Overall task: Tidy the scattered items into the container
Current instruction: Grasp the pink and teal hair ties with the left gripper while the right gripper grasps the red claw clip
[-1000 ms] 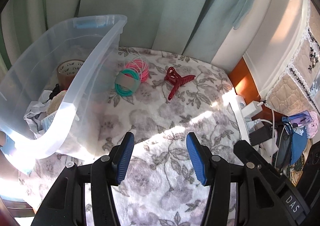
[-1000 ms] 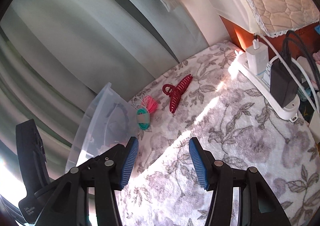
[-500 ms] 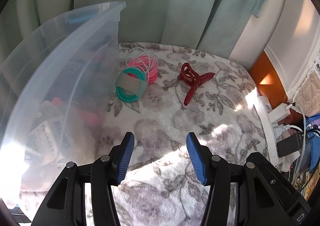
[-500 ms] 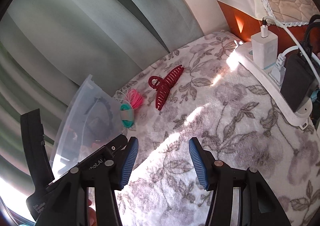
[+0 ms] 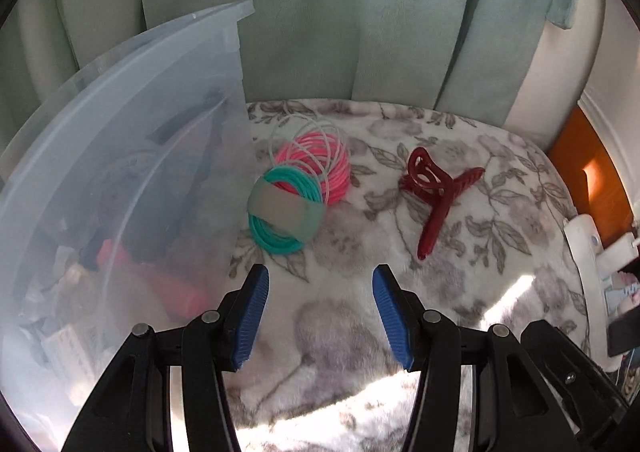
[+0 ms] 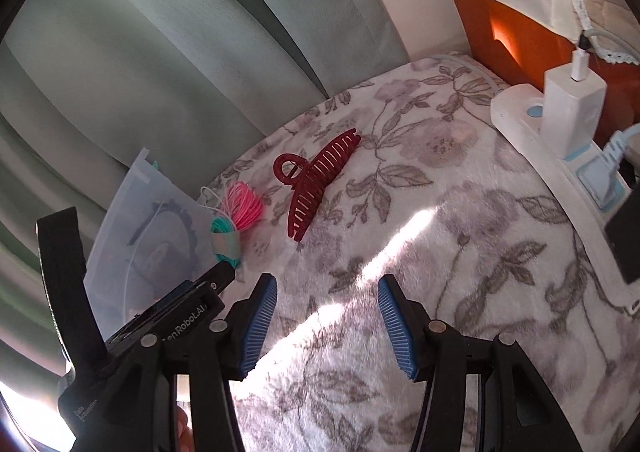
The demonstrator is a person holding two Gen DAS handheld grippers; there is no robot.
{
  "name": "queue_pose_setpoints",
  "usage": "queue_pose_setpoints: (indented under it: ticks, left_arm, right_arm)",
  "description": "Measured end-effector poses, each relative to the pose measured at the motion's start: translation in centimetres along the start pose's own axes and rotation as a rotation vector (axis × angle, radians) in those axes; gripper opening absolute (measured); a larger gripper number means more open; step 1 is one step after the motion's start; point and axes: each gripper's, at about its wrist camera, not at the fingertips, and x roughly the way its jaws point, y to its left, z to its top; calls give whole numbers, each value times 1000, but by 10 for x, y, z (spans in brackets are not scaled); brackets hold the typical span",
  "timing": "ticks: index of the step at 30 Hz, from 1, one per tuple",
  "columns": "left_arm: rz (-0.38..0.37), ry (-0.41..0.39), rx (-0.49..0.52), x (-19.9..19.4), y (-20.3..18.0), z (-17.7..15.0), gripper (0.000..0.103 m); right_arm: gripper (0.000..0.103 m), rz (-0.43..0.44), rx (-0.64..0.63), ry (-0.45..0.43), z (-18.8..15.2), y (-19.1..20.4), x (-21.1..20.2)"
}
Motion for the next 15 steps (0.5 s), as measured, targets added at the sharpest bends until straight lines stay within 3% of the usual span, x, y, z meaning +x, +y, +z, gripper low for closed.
queue_pose_setpoints:
  ticks: [8,15]
  left_arm:
    - [29,-63,-41,17,1,26,55]
    - [26,-65,-83,39,1,43,55]
  right_arm:
    - [56,3,-10,-7,19,-1,18]
    - [56,-1,-37,-15,35,-3,34]
